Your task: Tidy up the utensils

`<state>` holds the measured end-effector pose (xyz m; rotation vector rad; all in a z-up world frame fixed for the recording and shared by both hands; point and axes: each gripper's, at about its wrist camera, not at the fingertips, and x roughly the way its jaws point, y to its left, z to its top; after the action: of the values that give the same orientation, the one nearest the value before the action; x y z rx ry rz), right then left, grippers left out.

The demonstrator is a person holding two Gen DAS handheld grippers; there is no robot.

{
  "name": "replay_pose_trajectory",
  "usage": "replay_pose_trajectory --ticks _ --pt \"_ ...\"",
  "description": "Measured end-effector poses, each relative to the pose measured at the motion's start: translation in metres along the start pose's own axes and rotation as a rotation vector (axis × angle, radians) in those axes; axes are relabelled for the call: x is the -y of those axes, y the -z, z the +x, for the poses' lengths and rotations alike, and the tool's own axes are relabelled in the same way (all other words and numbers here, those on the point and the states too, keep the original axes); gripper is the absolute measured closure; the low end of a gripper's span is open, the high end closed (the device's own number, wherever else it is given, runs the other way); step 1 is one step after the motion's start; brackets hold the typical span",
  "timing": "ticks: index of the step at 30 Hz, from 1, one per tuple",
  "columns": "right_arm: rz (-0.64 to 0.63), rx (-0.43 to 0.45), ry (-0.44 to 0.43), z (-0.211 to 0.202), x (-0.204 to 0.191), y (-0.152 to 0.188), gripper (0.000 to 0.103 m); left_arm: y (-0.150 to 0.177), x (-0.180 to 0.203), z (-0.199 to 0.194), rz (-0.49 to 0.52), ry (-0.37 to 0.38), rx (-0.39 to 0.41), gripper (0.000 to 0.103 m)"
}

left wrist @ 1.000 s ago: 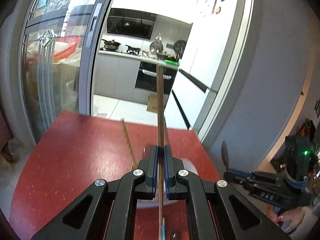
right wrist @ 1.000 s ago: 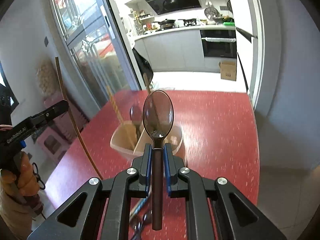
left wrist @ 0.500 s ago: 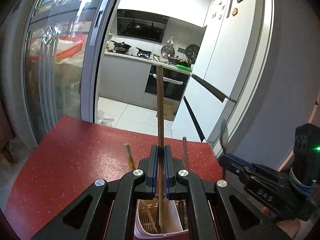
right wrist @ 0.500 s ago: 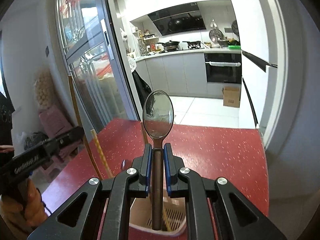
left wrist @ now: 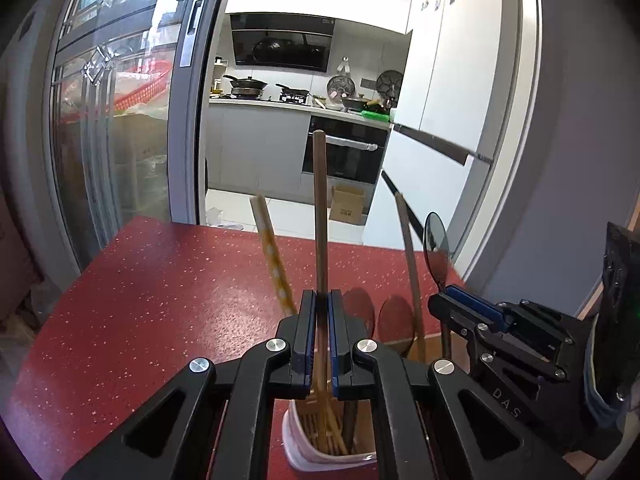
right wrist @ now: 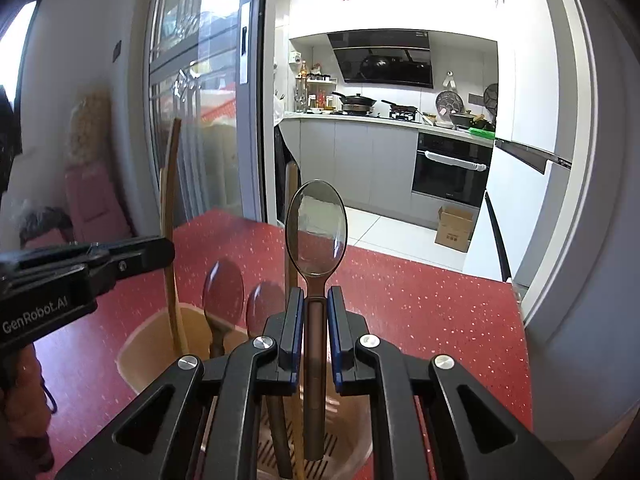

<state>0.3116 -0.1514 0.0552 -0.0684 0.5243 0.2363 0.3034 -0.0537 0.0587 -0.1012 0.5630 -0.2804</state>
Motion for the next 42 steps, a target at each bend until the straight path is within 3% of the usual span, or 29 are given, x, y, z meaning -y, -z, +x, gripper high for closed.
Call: replay_pose_trajectory --ticks 16,20,32,42 --pt "0.007 -0.063 -0.013 0.001 -0.003 0.012 0.089 0.015 0.009 -0.006 0.085 -0.059 -0.029 0.068" --pt "0.017 -0.072 -0.021 -0.001 -0.003 0.01 0.07 0.016 0.01 -0.013 0.102 -0.082 -0.025 0.068" --pt "0.122 -0.068 -0.018 -0.038 0.008 0.005 0.065 0.023 -0.01 -0.049 0.058 -0.124 -0.039 0.068" --pt "0.232 -0.198 -0.039 -0.083 0.009 0.048 0.06 0.065 -0.027 -0.079 0.043 -0.124 -0.132 0.068"
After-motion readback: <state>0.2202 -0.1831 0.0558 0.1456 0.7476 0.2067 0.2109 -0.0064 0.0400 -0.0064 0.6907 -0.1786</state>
